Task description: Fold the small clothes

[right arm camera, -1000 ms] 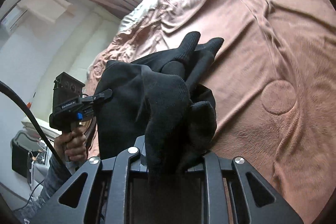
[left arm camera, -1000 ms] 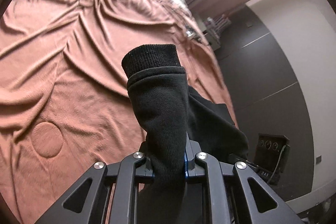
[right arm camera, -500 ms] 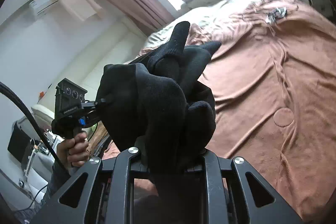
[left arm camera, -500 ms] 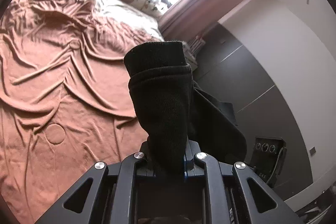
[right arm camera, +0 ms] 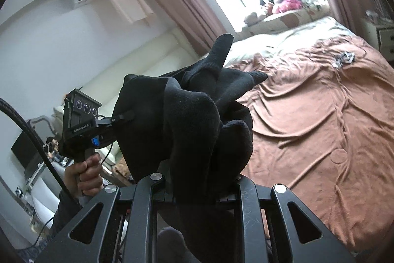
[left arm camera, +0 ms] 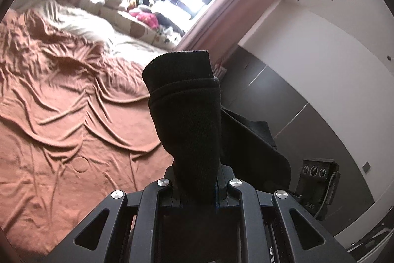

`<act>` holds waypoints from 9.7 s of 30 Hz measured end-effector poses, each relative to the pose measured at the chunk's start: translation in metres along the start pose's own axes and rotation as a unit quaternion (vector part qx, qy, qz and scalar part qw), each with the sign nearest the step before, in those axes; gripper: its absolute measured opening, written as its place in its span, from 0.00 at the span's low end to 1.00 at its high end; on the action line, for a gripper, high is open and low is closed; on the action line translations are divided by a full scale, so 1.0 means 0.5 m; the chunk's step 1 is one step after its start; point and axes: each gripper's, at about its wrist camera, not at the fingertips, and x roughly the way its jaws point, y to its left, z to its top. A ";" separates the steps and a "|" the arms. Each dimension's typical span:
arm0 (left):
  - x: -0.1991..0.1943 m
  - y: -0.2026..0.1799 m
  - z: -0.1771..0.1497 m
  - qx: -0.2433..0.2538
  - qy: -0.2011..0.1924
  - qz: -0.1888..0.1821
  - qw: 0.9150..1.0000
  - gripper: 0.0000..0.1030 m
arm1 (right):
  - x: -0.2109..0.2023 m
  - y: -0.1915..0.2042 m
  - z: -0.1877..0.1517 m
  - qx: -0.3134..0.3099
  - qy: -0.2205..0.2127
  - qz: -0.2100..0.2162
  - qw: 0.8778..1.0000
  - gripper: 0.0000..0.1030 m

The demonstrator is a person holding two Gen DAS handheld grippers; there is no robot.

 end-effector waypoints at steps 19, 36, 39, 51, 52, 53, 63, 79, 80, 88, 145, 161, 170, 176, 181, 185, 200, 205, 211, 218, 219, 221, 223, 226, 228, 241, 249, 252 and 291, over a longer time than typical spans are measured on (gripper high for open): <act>-0.303 0.079 0.013 -0.012 -0.095 0.065 0.993 0.15 | 0.177 0.115 0.047 -0.087 0.042 0.076 0.992 0.16; -0.506 0.313 0.042 -0.037 -0.164 0.102 0.980 0.15 | 0.455 0.190 0.113 -0.129 0.087 0.131 0.979 0.16; -0.536 0.359 0.054 -0.034 -0.172 0.105 0.979 0.15 | 0.495 0.199 0.113 -0.132 0.086 0.137 0.978 0.16; -0.656 0.510 0.135 -0.018 -0.187 0.166 0.968 0.15 | 0.690 0.268 0.123 -0.161 0.098 0.174 0.967 0.16; -0.666 0.521 0.139 -0.016 -0.188 0.176 0.966 0.15 | 0.694 0.269 0.109 -0.164 0.101 0.177 0.965 0.16; -0.678 0.534 0.142 -0.014 -0.189 0.185 0.964 0.15 | 0.704 0.274 0.103 -0.167 0.105 0.180 0.964 0.16; -0.802 0.629 0.153 -0.018 -0.210 0.252 0.945 0.15 | 0.851 0.351 0.059 -0.177 0.137 0.221 0.949 0.16; -0.818 0.814 0.168 -0.043 -0.170 0.322 0.930 0.15 | 1.020 0.317 -0.037 -0.124 0.191 0.225 0.948 0.16; -0.809 0.835 0.171 -0.049 -0.166 0.326 0.929 0.15 | 1.035 0.304 -0.039 -0.124 0.194 0.219 0.948 0.16; -0.712 0.971 0.193 -0.081 -0.137 0.337 0.928 0.15 | 1.127 0.248 -0.034 -0.135 0.222 0.195 0.946 0.16; -0.560 1.181 0.216 -0.171 -0.038 0.446 0.878 0.66 | 1.383 -0.010 -0.056 0.100 0.324 0.179 0.924 0.22; -0.459 1.327 0.290 -0.220 -0.001 0.458 0.861 0.50 | 1.404 -0.019 -0.055 0.075 0.330 0.208 0.918 0.22; -0.430 1.288 0.309 -0.124 -0.020 0.452 0.883 0.16 | 1.373 0.010 -0.046 0.027 0.294 0.213 0.931 0.15; -0.454 1.256 0.318 -0.105 -0.055 0.465 0.877 0.25 | 1.337 0.031 -0.054 -0.025 0.271 0.170 0.947 0.19; -0.496 1.227 0.317 -0.126 -0.070 0.466 0.873 0.44 | 1.331 -0.006 -0.043 -0.001 0.280 0.138 0.950 0.45; -0.493 1.203 0.301 -0.115 -0.031 0.443 0.888 0.44 | 1.297 -0.021 -0.010 -0.004 0.249 0.129 0.960 0.51; -0.436 1.234 0.224 -0.128 0.085 0.455 0.877 0.25 | 1.263 0.097 -0.046 -0.136 0.284 0.164 0.935 0.42; -0.417 1.266 0.237 -0.135 0.062 0.469 0.871 0.26 | 1.301 0.074 -0.045 -0.131 0.292 0.134 0.938 0.42; -0.415 1.271 0.267 -0.128 0.020 0.494 0.859 0.27 | 1.316 0.067 -0.064 -0.119 0.306 0.114 0.938 0.33; -0.466 1.232 0.261 -0.135 0.018 0.493 0.859 0.27 | 1.283 0.079 -0.046 -0.127 0.305 0.118 0.936 0.35; -0.479 1.222 0.256 -0.135 0.021 0.491 0.860 0.27 | 1.279 0.078 -0.044 -0.129 0.303 0.118 0.937 0.35; -0.492 1.205 0.246 -0.132 0.025 0.493 0.860 0.27 | 1.264 0.091 -0.043 -0.138 0.300 0.115 0.937 0.35; -0.506 1.186 0.236 -0.126 0.030 0.493 0.860 0.27 | 1.252 0.105 -0.044 -0.146 0.297 0.115 0.936 0.35; -0.529 1.149 0.210 -0.114 0.036 0.491 0.863 0.27 | 1.237 0.130 -0.050 -0.158 0.296 0.120 0.934 0.35; -0.540 1.133 0.190 -0.111 0.041 0.492 0.863 0.27 | 1.232 0.148 -0.060 -0.165 0.299 0.124 0.932 0.35; -0.586 1.054 0.022 -0.099 0.051 0.490 0.865 0.27 | 1.192 0.236 -0.133 -0.222 0.316 0.143 0.911 0.35; -0.578 0.994 -0.041 -0.074 0.043 0.476 0.875 0.32 | 1.168 0.253 -0.172 -0.249 0.325 0.147 0.901 0.35; -0.573 0.996 -0.058 -0.072 0.039 0.476 0.876 0.32 | 1.168 0.251 -0.188 -0.255 0.326 0.144 0.899 0.35; -0.548 0.701 -0.098 -0.049 0.019 0.448 0.893 0.61 | 0.792 0.247 -0.053 -0.251 0.254 0.022 0.934 0.65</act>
